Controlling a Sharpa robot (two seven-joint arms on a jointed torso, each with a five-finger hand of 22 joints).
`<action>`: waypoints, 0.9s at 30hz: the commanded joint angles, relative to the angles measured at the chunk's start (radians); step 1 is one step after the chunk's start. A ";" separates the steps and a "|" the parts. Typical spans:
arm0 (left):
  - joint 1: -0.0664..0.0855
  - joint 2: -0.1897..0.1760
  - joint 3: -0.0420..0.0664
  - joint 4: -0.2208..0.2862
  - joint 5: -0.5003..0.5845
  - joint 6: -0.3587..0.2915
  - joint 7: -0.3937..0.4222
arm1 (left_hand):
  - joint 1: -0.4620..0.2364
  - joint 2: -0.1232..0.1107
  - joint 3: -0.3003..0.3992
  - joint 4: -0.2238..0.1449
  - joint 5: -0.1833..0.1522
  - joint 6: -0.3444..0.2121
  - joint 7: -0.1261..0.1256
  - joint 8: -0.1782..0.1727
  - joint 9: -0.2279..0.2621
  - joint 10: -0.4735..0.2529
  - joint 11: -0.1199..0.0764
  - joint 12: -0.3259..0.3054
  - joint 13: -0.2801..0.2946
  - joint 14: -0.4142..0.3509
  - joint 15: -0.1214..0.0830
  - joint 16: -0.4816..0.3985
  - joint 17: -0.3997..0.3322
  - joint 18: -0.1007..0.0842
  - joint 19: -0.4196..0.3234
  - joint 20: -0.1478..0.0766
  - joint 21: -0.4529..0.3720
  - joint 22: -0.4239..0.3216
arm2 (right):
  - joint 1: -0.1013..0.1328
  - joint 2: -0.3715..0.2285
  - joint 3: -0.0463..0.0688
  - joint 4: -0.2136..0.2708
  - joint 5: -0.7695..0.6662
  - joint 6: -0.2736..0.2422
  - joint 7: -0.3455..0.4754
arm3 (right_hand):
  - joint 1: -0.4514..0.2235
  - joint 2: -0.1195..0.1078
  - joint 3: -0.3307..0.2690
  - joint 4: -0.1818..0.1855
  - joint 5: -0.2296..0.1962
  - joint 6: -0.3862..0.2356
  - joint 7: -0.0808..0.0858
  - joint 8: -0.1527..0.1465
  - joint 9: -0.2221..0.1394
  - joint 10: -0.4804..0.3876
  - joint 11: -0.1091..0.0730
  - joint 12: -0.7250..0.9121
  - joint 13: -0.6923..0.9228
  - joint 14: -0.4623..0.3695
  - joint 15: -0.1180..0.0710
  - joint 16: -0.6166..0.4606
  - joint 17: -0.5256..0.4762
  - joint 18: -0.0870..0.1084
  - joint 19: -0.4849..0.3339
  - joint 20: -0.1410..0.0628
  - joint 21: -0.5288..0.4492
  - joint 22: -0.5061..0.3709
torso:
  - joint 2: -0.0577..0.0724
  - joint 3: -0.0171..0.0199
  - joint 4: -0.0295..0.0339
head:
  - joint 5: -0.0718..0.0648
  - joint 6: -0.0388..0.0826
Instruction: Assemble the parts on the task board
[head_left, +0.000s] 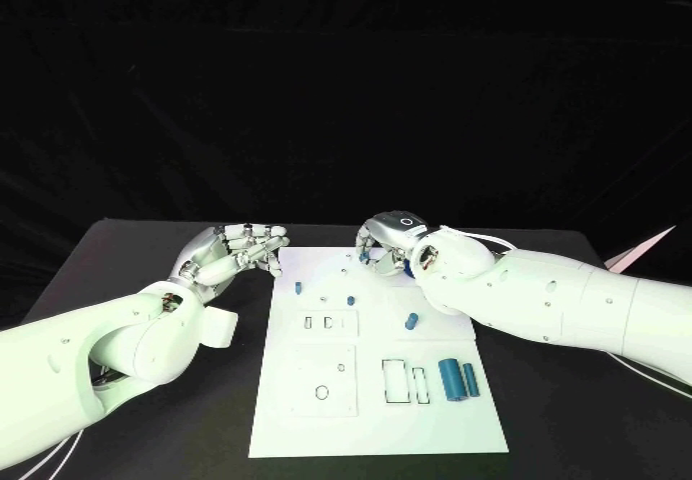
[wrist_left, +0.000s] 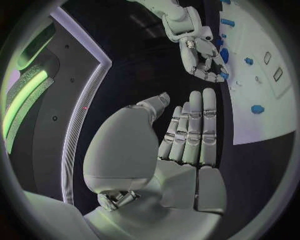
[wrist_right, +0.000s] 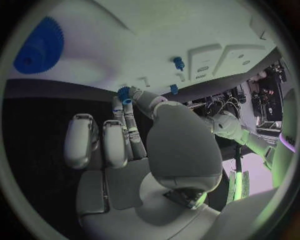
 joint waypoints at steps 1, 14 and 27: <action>0.001 0.004 0.001 0.002 0.001 0.004 0.001 | -0.023 -0.003 0.047 -0.004 0.011 -0.006 0.005 -0.015 0.020 -0.004 0.004 -0.011 0.011 -0.013 -0.004 0.015 0.017 0.012 -0.021 -0.004 0.014 0.015 | 0.000 0.020 0.001 -0.018 -0.007 -0.019 -0.011 | 0.029 0.062 0.056 -0.019 0.012 0.011 0.001 0.029 0.018 0.086 -0.025 0.024 0.050 0.046 -0.004 0.014 0.016 -0.021 0.014 0.000 0.017 0.013 | 0.003 -0.0012 0.0032 | 0.000 0.001; 0.008 0.006 0.001 0.008 0.001 0.004 0.000 | -0.023 -0.003 0.047 -0.004 0.011 -0.006 0.005 -0.015 0.020 -0.004 0.004 -0.011 0.011 -0.013 -0.004 0.015 0.017 0.012 -0.021 -0.004 0.014 0.015 | -0.002 0.082 0.001 -0.087 -0.015 -0.048 -0.020 | 0.029 0.062 0.058 -0.022 0.013 0.009 0.001 0.029 0.021 0.085 -0.025 0.022 0.050 0.047 -0.004 0.017 0.019 -0.022 0.016 0.000 0.021 0.018 | 0.010 -0.0107 0.0172 | -0.007 0.005; 0.015 0.005 0.001 0.012 0.001 0.005 -0.003 | -0.023 -0.003 0.048 -0.004 0.011 -0.007 0.005 -0.016 0.020 -0.006 0.004 -0.010 0.011 -0.015 -0.003 0.017 0.018 0.012 -0.022 -0.003 0.016 0.016 | -0.005 0.093 0.001 -0.103 -0.016 -0.025 -0.018 | 0.028 0.061 0.059 -0.023 0.013 0.008 0.001 0.030 0.022 0.084 -0.024 0.021 0.051 0.047 -0.004 0.017 0.019 -0.022 0.017 0.000 0.022 0.019 | 0.016 -0.0179 0.0302 | -0.008 0.002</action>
